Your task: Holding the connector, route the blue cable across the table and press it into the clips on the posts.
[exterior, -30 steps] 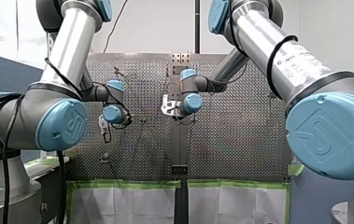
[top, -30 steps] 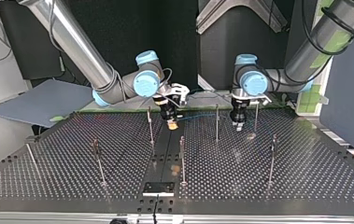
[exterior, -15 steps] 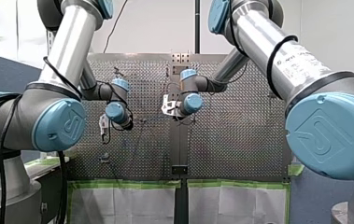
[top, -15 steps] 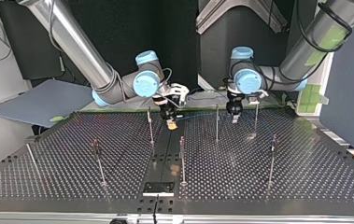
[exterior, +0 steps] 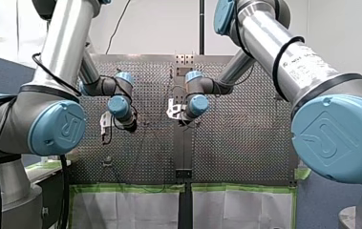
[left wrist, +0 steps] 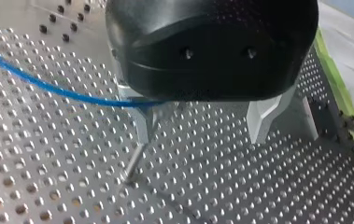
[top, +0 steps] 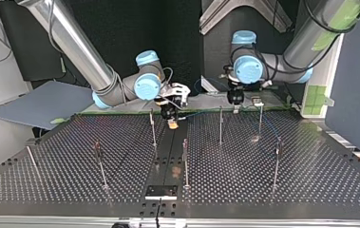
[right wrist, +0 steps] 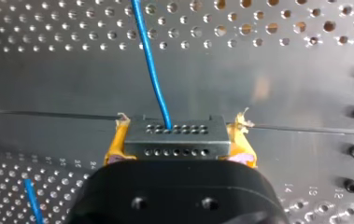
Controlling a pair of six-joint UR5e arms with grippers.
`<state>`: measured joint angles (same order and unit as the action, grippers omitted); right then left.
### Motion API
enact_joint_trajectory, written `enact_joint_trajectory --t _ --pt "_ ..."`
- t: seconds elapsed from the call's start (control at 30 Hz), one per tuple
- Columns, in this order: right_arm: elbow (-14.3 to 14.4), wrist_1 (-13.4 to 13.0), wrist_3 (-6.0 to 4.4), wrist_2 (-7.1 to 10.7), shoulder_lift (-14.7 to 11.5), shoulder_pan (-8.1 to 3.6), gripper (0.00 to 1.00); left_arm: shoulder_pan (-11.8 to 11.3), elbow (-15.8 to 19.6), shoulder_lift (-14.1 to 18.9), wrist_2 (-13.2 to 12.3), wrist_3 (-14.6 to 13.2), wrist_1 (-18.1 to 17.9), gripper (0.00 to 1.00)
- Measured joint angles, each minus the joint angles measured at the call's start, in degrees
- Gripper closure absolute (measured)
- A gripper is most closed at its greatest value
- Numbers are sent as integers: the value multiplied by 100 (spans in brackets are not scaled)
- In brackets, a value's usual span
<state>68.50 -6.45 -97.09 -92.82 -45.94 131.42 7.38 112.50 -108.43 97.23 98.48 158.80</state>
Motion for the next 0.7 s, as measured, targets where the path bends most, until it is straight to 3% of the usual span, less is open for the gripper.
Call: enact_joint_trajectory --t 0.33,0.7 --pt "1 35 5 -4 -2 27 100 264 139 453 1 -49 142 0" --pt "1 29 5 -9 -4 -4 100 592 383 506 -107 77 -105 0"
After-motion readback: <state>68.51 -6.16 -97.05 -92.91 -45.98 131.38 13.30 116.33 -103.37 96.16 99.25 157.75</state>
